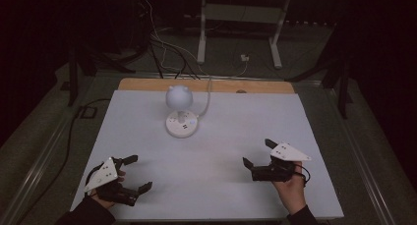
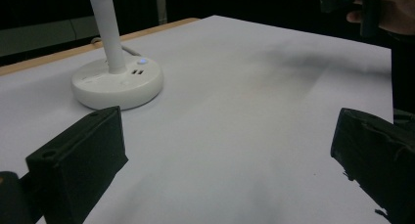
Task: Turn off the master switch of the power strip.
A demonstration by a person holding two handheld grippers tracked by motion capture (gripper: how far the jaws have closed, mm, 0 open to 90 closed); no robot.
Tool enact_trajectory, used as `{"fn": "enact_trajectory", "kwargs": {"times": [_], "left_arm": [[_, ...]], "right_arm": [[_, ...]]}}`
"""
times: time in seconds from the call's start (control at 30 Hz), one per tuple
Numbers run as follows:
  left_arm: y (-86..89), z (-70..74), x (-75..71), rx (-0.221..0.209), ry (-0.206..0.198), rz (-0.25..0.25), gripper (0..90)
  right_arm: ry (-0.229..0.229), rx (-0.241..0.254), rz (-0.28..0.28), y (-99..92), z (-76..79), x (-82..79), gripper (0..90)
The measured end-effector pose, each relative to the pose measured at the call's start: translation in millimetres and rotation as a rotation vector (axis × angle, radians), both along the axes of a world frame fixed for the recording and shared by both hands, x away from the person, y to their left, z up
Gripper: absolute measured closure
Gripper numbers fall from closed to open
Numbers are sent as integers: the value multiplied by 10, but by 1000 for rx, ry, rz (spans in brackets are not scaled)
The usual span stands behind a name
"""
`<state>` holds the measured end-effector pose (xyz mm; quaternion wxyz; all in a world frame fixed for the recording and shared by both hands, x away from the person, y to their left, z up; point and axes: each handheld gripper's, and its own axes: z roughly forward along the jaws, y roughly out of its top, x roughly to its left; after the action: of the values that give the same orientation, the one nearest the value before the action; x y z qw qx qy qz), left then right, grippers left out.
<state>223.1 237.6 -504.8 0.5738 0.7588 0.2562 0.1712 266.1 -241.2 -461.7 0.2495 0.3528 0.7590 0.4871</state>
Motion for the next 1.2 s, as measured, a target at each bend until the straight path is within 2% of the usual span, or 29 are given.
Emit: {"fn": "enact_trajectory", "kwargs": {"times": [0.27,0.6,0.83,0.93,1.2], "left_arm": [[-2,1,-4,3,-1,-1,4],[2,3,1,-3,1,-2,4],[9,10,-4,-7,2,-4,4],[6,10,-5,-5,1,-7,4],[7,9,-4,-6,3,-6,4]], "right_arm": [[-26,20,26,137,161,185,1],[-28,32,45,300,276,382,1],[-17,17,75,452,279,464,1],[5,11,99,568,260,529,1],[12,-7,135,748,219,635,1]]}}
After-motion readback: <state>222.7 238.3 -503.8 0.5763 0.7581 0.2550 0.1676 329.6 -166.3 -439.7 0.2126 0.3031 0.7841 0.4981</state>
